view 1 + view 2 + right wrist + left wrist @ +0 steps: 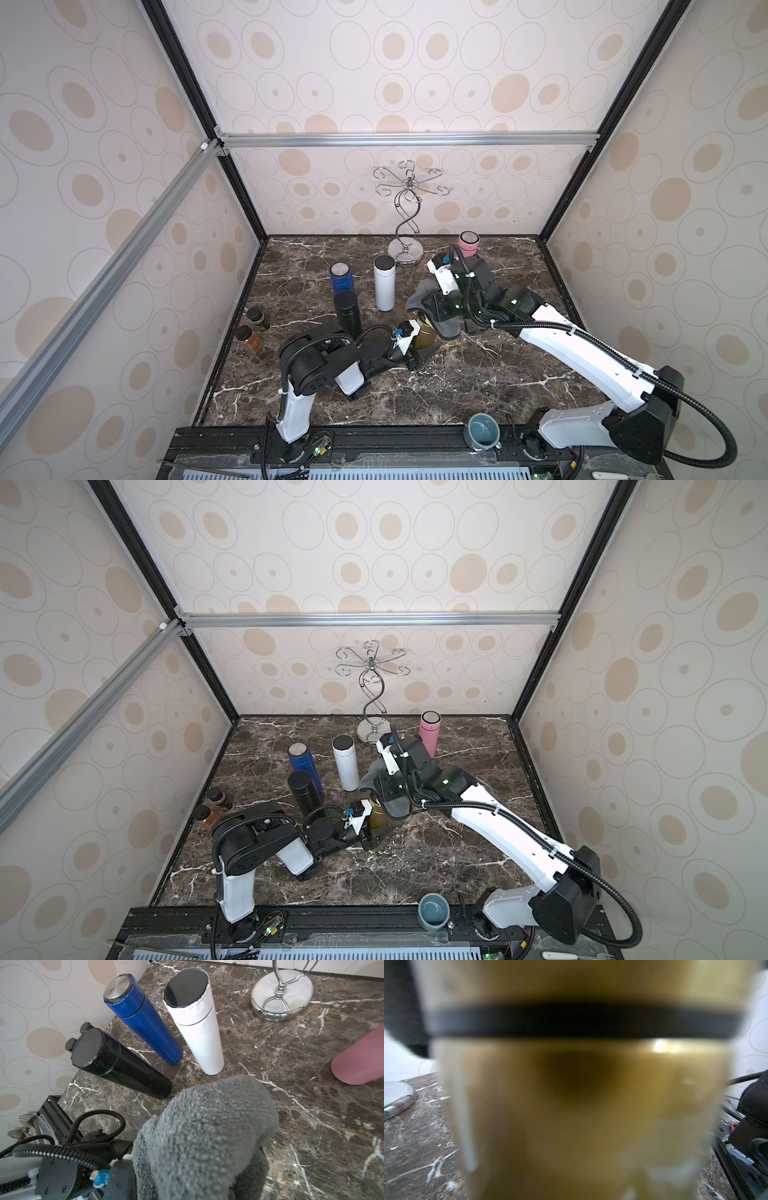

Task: Wipe the surface of the thermos
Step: Wipe the dirt from the surface of the thermos.

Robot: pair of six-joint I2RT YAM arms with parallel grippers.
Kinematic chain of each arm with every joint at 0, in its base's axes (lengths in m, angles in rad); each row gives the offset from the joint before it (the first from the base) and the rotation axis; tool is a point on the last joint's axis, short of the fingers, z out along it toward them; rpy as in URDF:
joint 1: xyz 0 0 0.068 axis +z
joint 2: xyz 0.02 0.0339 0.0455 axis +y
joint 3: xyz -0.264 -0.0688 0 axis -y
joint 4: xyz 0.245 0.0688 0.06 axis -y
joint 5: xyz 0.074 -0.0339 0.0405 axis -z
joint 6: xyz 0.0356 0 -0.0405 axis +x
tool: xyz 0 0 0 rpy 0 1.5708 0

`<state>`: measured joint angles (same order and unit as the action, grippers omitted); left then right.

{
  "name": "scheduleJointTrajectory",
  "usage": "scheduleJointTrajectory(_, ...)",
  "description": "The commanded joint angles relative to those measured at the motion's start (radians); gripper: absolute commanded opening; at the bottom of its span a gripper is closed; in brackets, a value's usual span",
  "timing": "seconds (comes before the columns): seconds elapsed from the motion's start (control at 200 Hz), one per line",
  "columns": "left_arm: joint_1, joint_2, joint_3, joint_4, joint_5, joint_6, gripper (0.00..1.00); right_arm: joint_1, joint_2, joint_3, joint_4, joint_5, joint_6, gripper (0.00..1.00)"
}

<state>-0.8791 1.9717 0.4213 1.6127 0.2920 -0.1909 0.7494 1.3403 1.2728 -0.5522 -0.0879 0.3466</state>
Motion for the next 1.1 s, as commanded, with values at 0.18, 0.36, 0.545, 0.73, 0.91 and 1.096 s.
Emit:
scheduleJointTrajectory(0.18, 0.000, 0.106, -0.050, 0.230, -0.051, -0.010, 0.00, 0.053, -0.018, -0.136, 0.056, -0.170, 0.085, 0.00)
scheduleJointTrajectory(0.36, 0.003, 0.106, -0.053, 0.230, -0.053, -0.016, 0.00, 0.084, -0.081, -0.243, 0.095, -0.187, 0.152, 0.00)
scheduleJointTrajectory(0.545, 0.004, 0.104, -0.058, 0.230, -0.055, -0.015, 0.00, 0.083, -0.163, -0.215, -0.002, -0.003, 0.112, 0.00)
scheduleJointTrajectory(0.73, 0.004, 0.102, -0.059, 0.230, -0.061, -0.011, 0.00, 0.082, -0.192, -0.143, -0.004, 0.183, 0.034, 0.00)
scheduleJointTrajectory(0.91, 0.005, 0.102, -0.059, 0.230, -0.057, -0.013, 0.00, 0.084, -0.154, -0.193, 0.052, 0.166, 0.059, 0.00)
scheduleJointTrajectory(1.096, 0.004, 0.098, -0.063, 0.230, -0.059, -0.012, 0.00, 0.126, -0.120, -0.266, 0.081, 0.122, 0.109, 0.00)
